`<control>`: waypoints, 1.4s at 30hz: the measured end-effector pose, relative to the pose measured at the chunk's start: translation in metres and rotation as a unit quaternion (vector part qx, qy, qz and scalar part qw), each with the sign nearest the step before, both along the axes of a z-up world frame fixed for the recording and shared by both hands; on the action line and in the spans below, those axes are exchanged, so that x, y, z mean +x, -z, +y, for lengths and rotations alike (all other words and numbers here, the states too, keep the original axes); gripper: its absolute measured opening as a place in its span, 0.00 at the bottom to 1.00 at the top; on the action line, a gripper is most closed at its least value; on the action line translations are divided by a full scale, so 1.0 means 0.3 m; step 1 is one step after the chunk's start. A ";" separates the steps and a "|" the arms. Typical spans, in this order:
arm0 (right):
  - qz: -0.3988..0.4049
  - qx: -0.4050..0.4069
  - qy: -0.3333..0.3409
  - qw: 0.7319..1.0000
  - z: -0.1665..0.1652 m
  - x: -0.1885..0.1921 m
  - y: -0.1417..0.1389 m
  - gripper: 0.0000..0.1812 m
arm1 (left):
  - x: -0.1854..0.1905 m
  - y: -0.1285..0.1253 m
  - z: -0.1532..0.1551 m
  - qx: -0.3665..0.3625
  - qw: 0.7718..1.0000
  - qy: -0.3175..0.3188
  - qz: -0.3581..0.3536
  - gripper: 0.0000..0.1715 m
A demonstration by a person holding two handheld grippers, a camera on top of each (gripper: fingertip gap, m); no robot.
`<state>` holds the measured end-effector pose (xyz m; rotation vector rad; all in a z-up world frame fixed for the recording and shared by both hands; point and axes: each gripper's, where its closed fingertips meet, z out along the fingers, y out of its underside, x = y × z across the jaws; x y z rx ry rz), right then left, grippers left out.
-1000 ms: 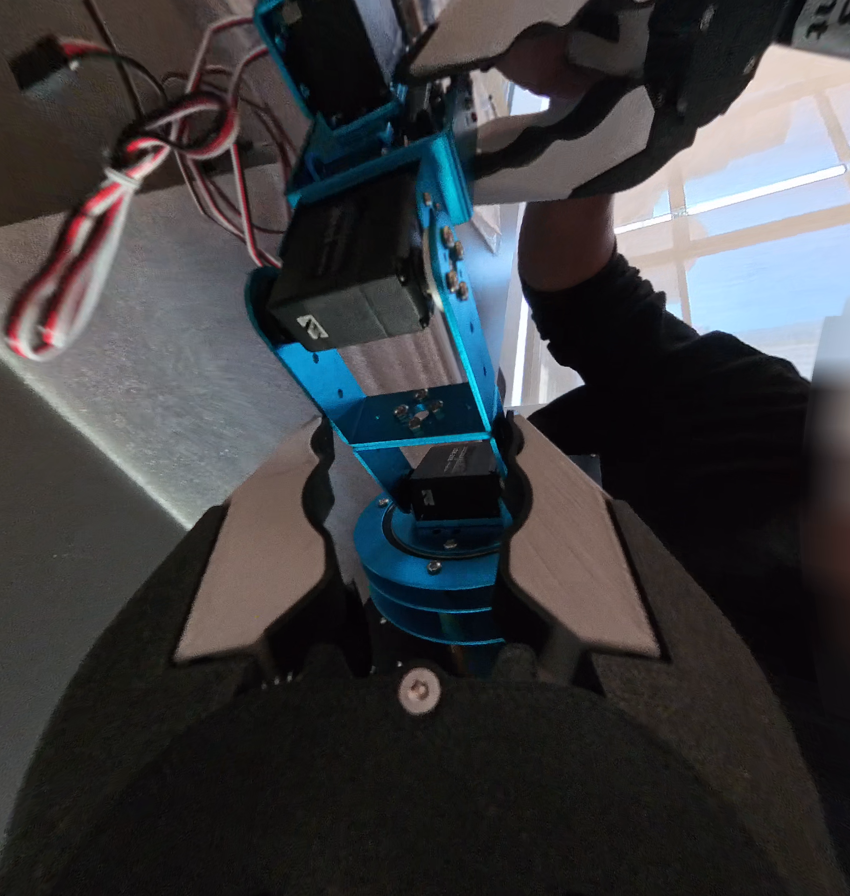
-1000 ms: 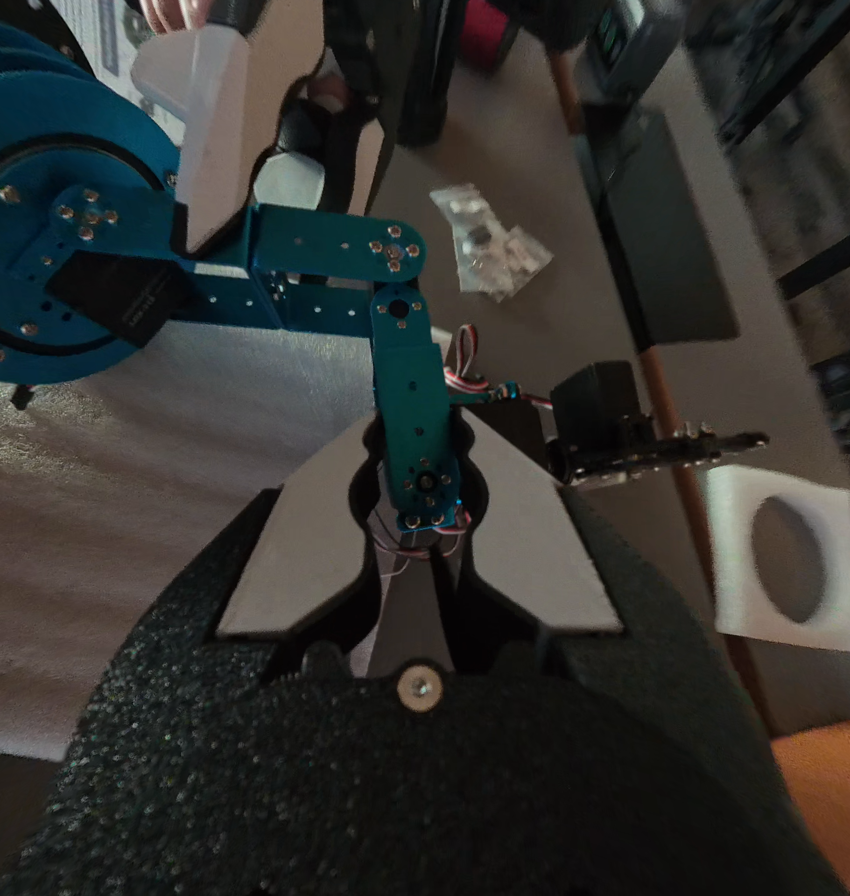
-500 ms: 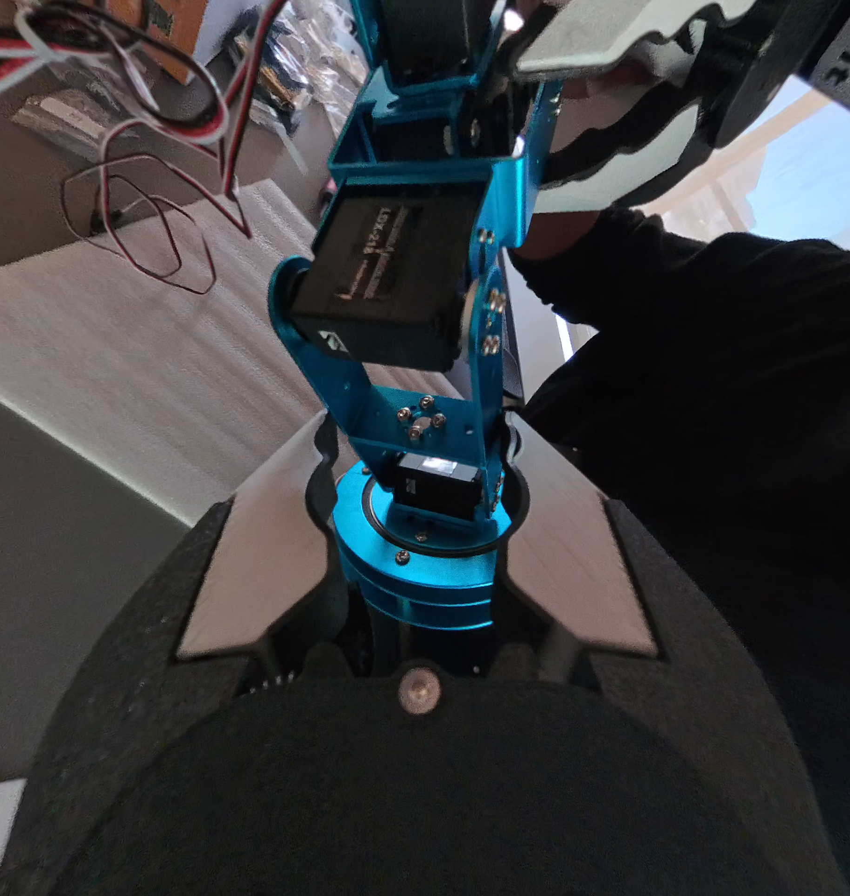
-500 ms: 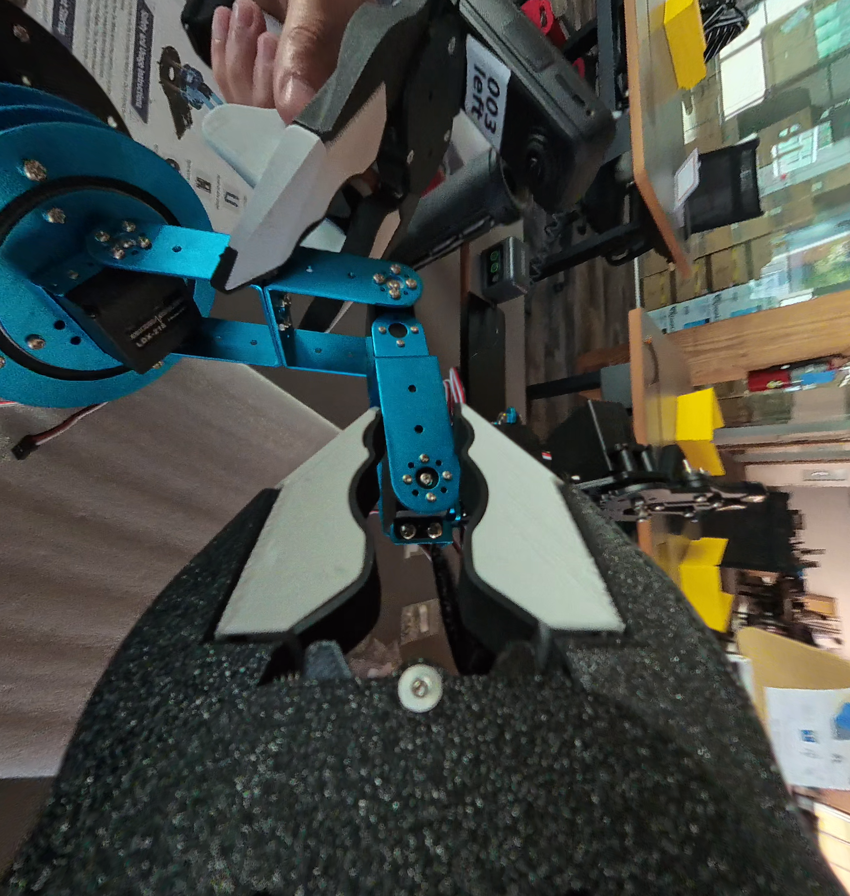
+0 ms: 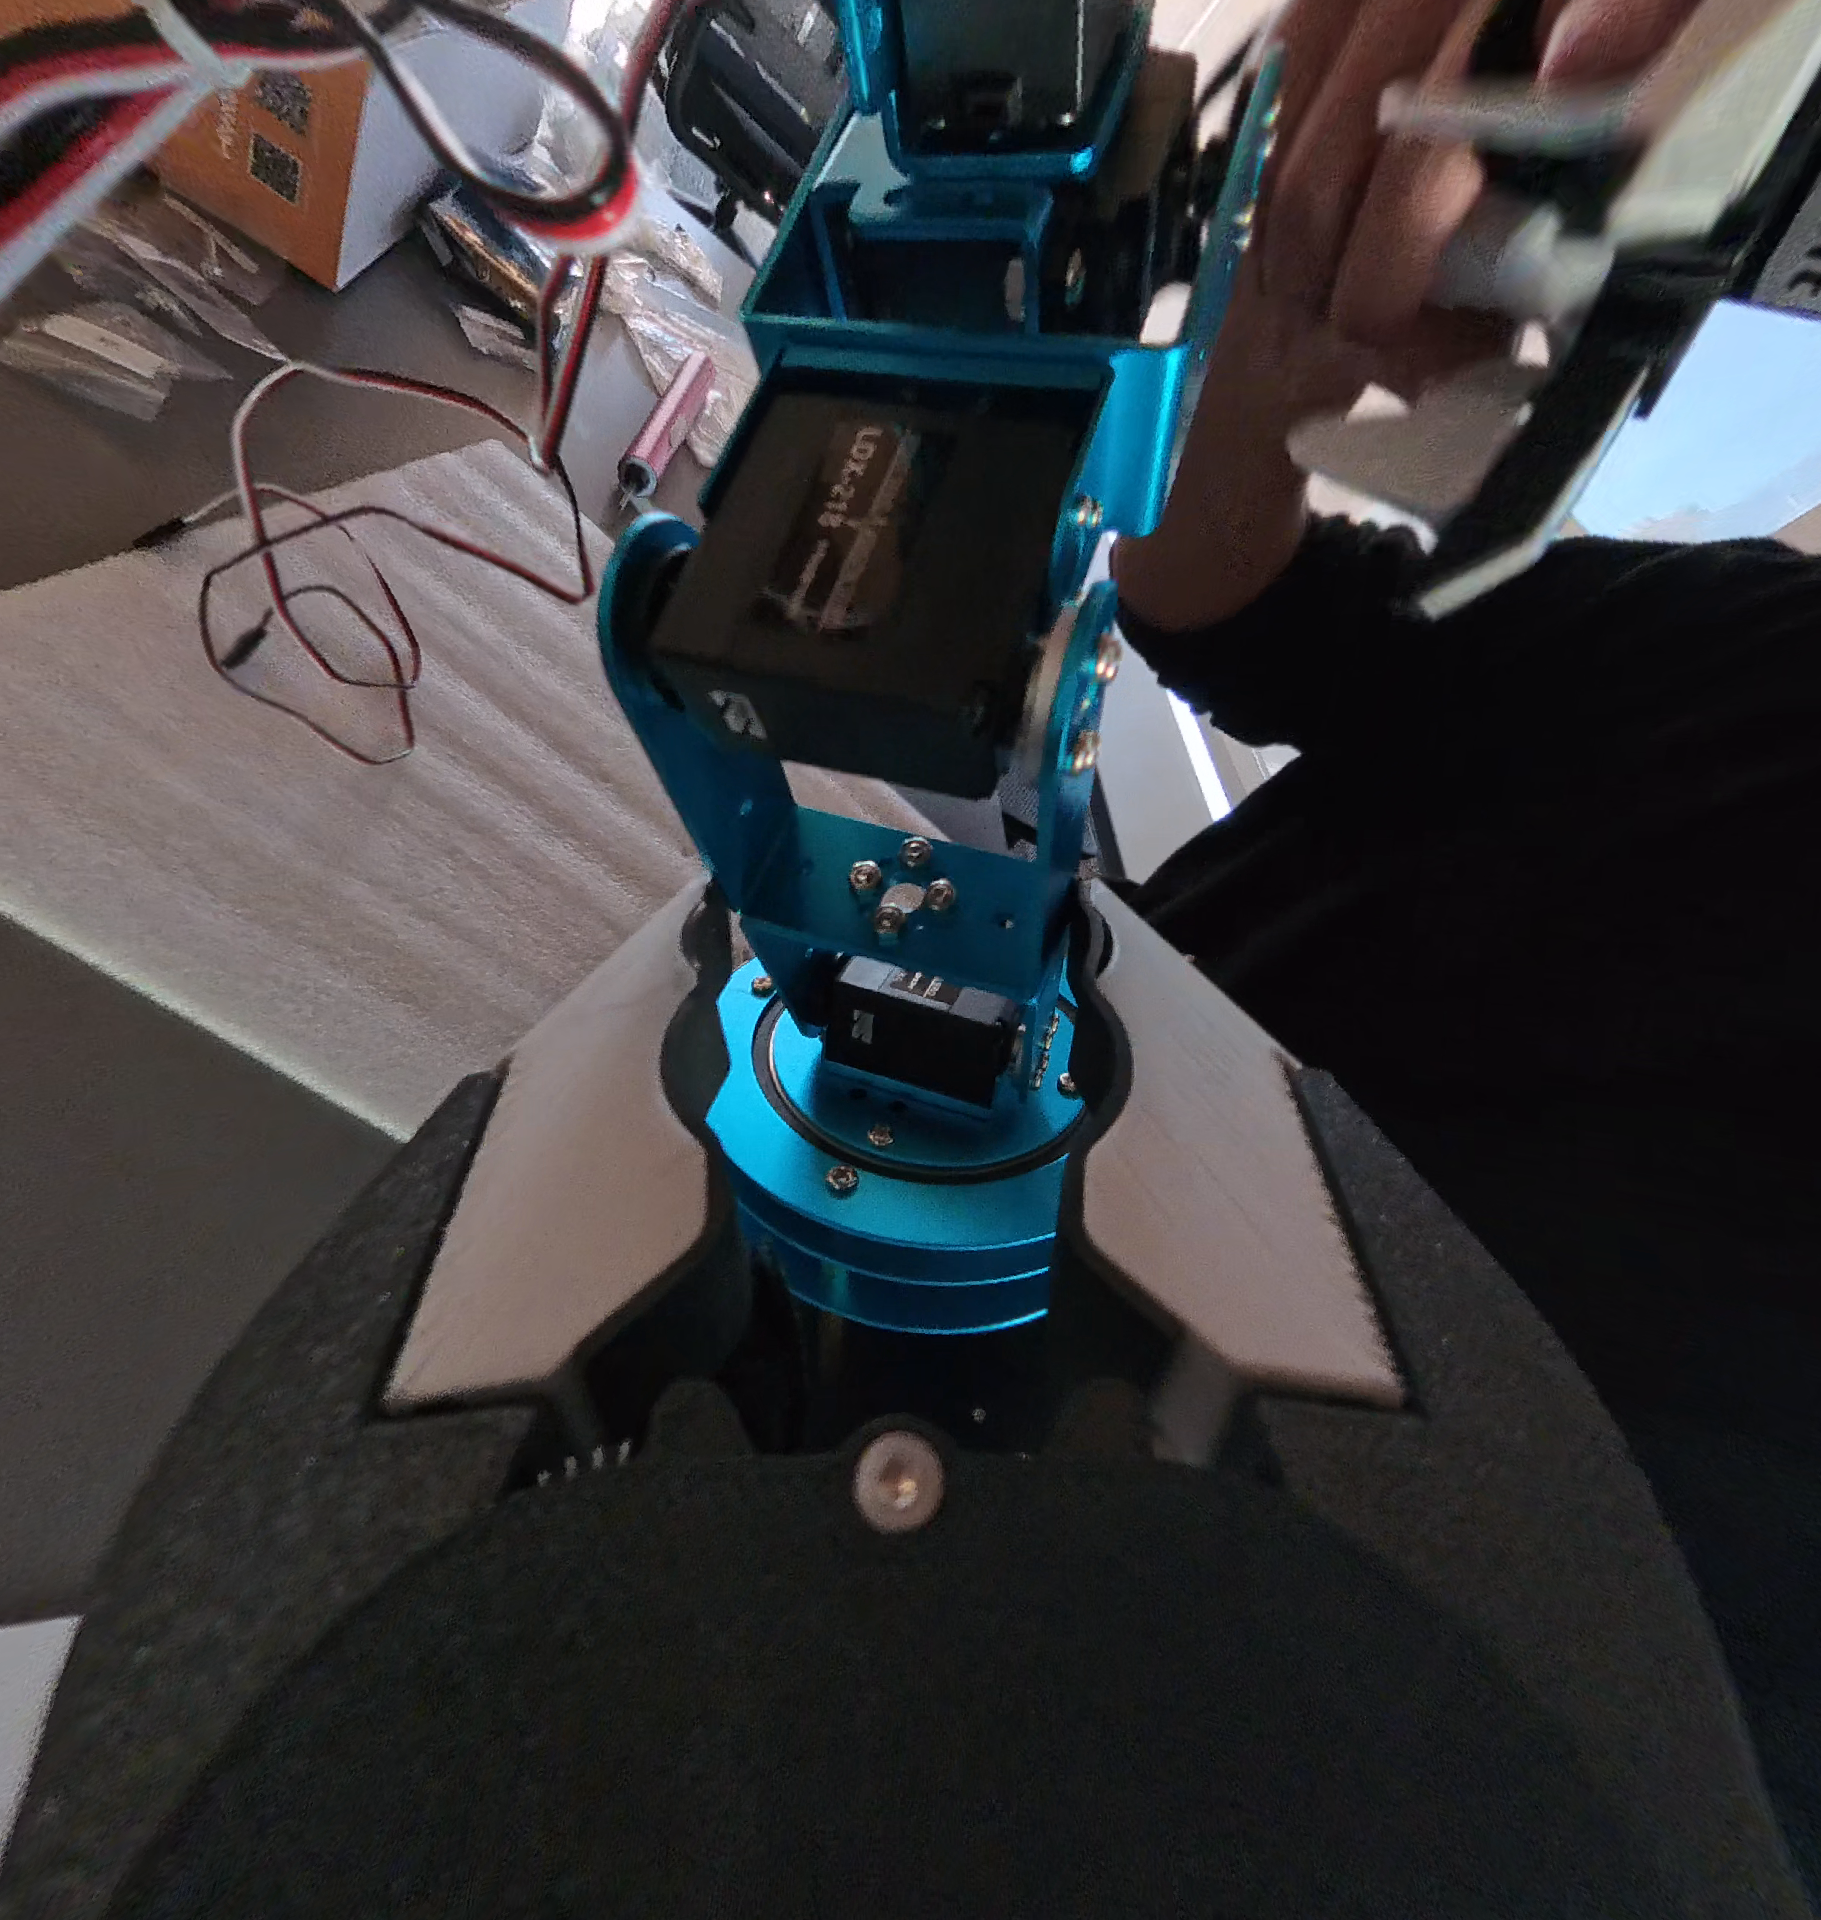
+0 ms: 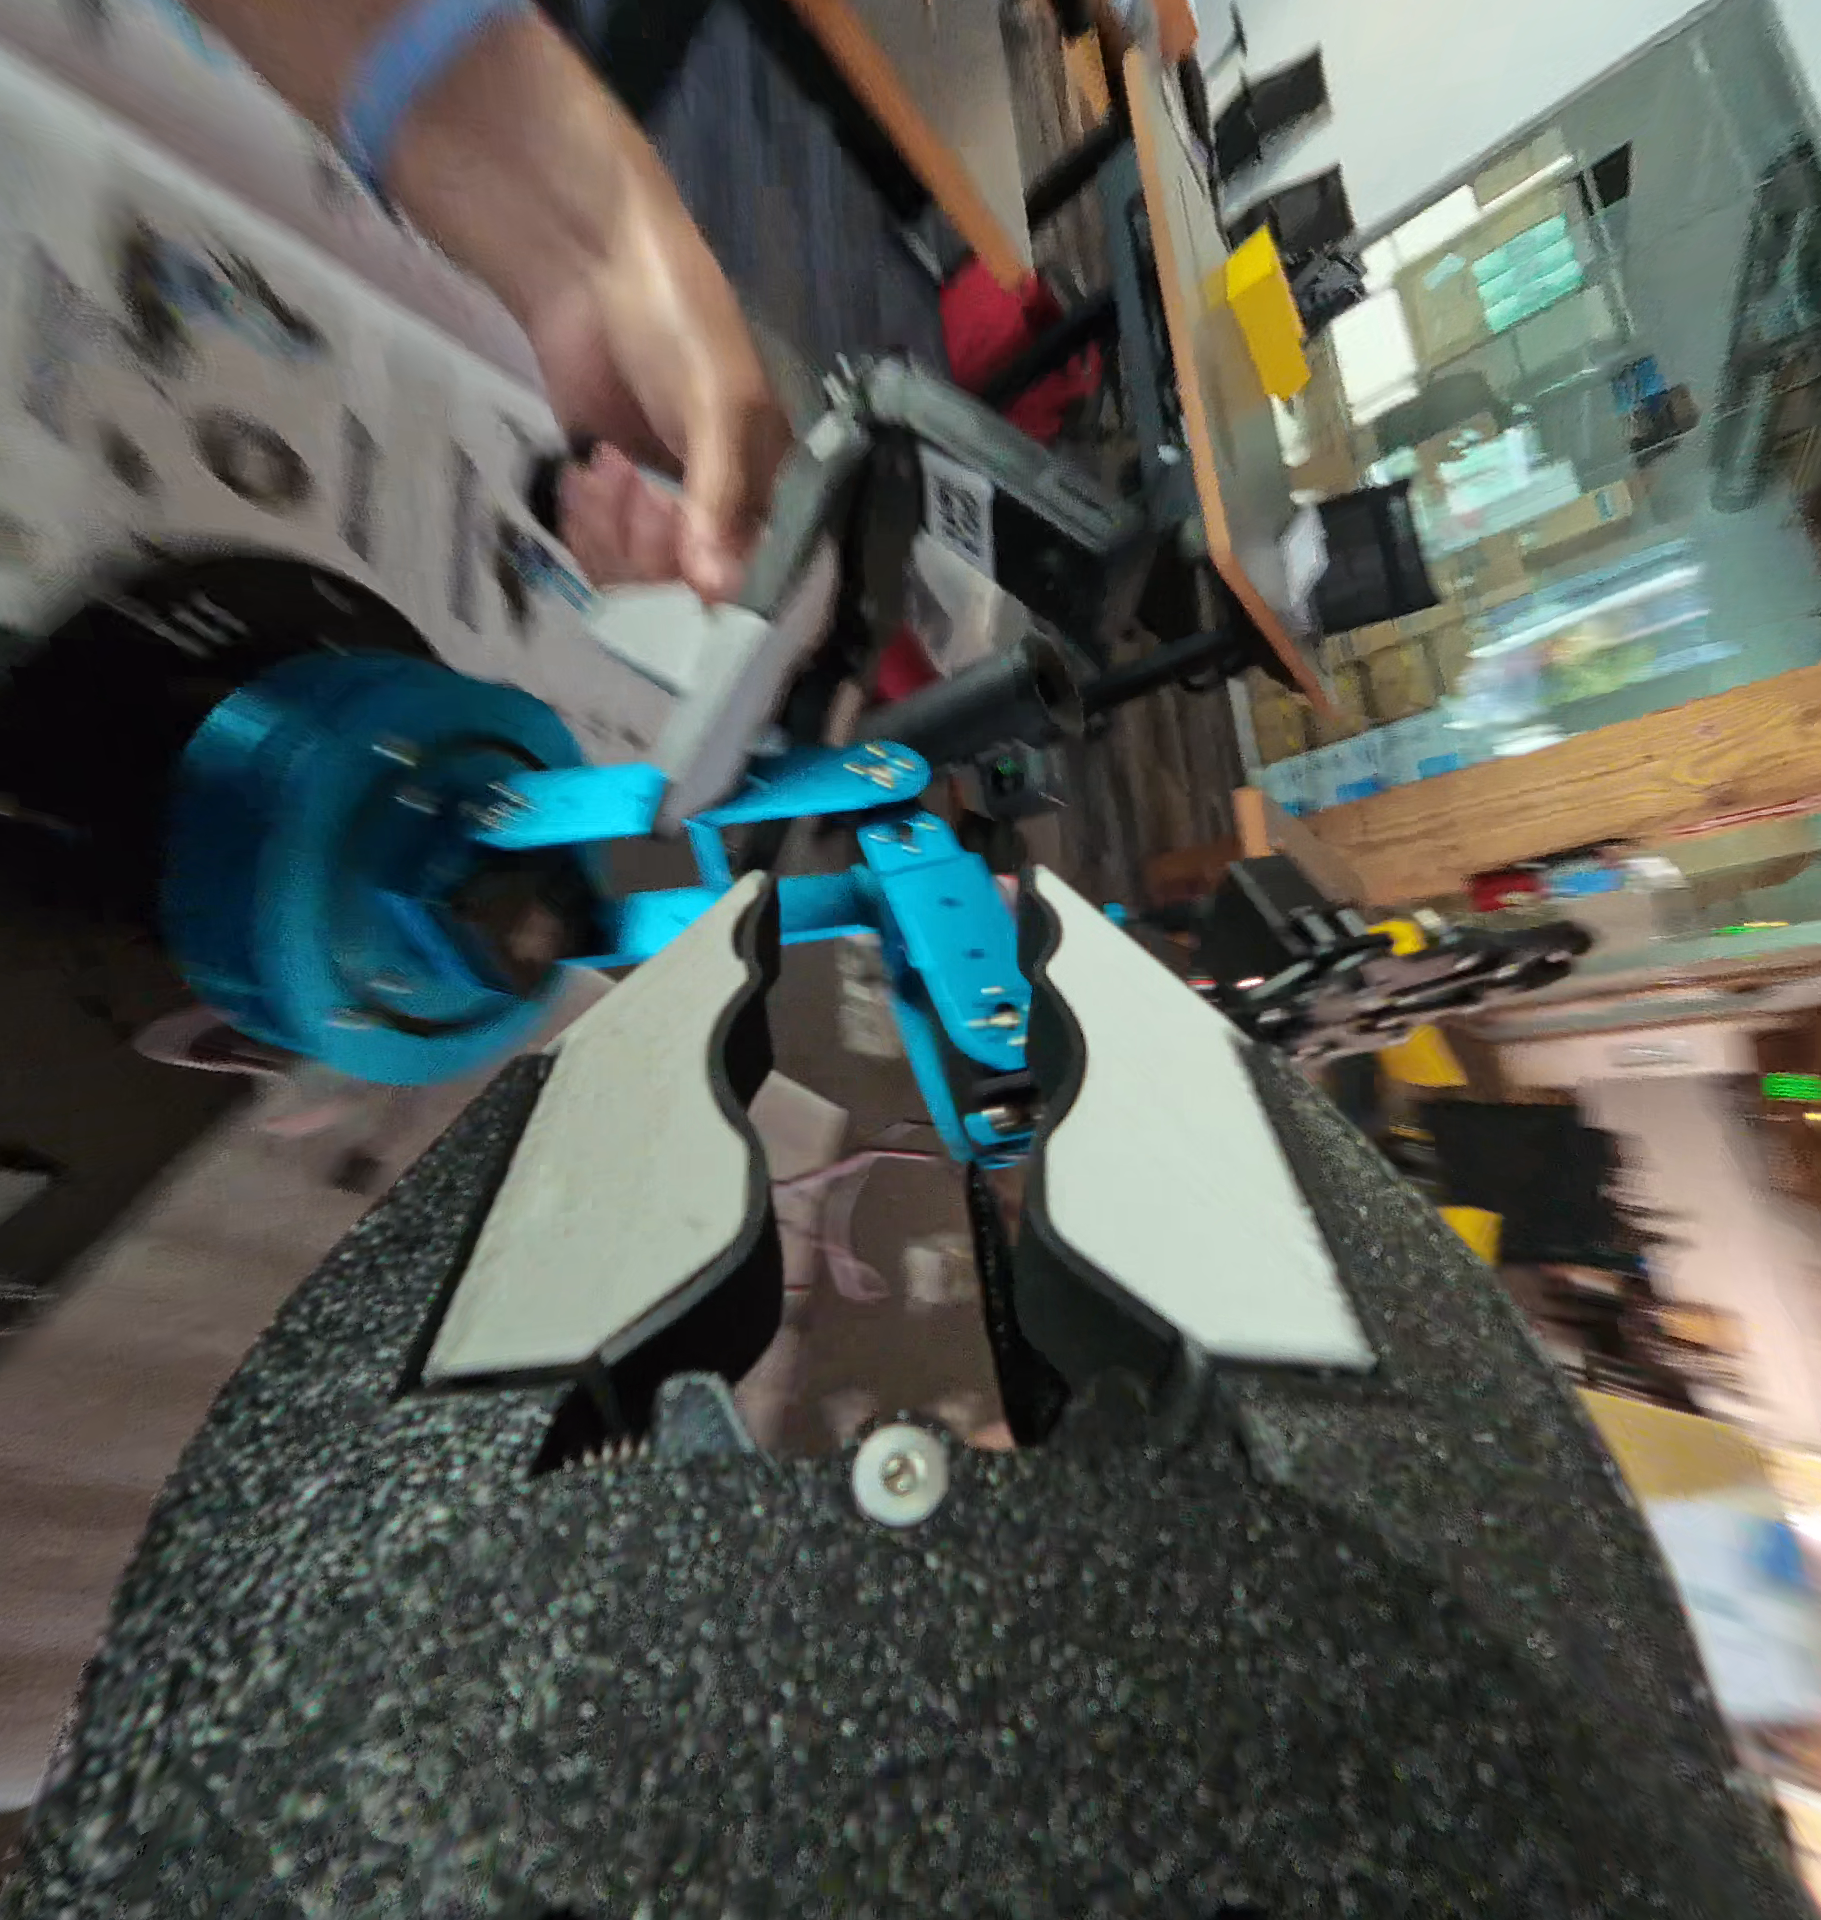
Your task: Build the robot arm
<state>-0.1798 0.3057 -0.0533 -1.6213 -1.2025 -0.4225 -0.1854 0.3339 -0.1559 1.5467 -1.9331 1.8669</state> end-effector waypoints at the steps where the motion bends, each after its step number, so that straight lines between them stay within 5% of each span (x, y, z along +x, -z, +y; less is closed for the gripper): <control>1: 0.058 -0.028 -0.018 0.998 -0.073 -0.029 0.010 0.25 | 0.001 0.000 -0.001 -0.002 1.000 0.001 -0.001 0.37; 4: 0.221 -0.181 -0.028 0.958 -0.299 -0.052 0.196 0.31 | -0.002 -0.002 -0.003 0.002 1.000 0.009 -0.008 0.38; 7: 0.345 -0.335 0.028 0.876 -0.487 -0.004 0.495 0.27 | -0.006 -0.002 -0.005 0.005 1.000 0.010 -0.007 0.37; 9: 0.434 -0.381 0.038 0.815 -0.576 -0.024 0.601 0.25 | -0.006 -0.003 -0.005 0.003 1.000 0.009 -0.007 0.38; 12: 0.463 -0.375 0.102 0.796 -0.593 -0.014 0.719 0.21 | -0.006 -0.003 -0.005 0.000 1.000 0.007 -0.007 0.37; 15: 0.521 -0.366 0.123 0.761 -0.573 -0.023 0.719 0.18 | -0.006 -0.003 -0.007 -0.002 1.000 0.004 -0.010 0.38; 17: 0.572 -0.365 0.079 0.731 -0.602 -0.051 0.660 0.20 | -0.005 -0.003 -0.005 -0.005 1.000 0.001 -0.010 0.37; 19: 0.553 -0.378 0.023 0.742 -0.689 -0.093 0.629 0.28 | -0.004 -0.003 -0.005 -0.009 1.000 -0.001 -0.011 0.37; 21: 0.482 -0.404 0.059 0.775 -0.755 -0.102 0.707 0.27 | -0.001 -0.003 -0.005 -0.010 1.000 -0.002 -0.011 0.37; 22: 0.486 -0.423 0.077 0.761 -0.779 -0.116 0.732 0.23 | 0.000 -0.003 -0.005 -0.010 1.000 -0.003 -0.011 0.37; 28: 0.726 -0.440 0.079 0.522 -0.716 -0.187 0.679 0.36 | -0.001 -0.003 -0.005 -0.014 1.000 -0.006 -0.013 0.37; 33: 0.844 -0.421 0.078 0.322 -0.620 -0.154 0.645 0.30 | -0.013 -0.004 -0.008 -0.010 1.000 -0.002 -0.017 0.37; 35: 0.854 -0.421 0.101 0.289 -0.602 -0.152 0.671 0.20 | -0.016 -0.004 -0.007 -0.013 1.000 -0.003 -0.019 0.37; 36: 0.850 -0.422 0.115 0.294 -0.599 -0.157 0.689 0.10 | -0.017 -0.005 -0.006 -0.016 1.000 -0.003 -0.021 0.37; 42: 0.857 -0.421 0.101 0.281 -0.594 -0.173 0.669 0.05 | -0.043 -0.007 0.008 -0.026 0.999 0.003 -0.034 0.37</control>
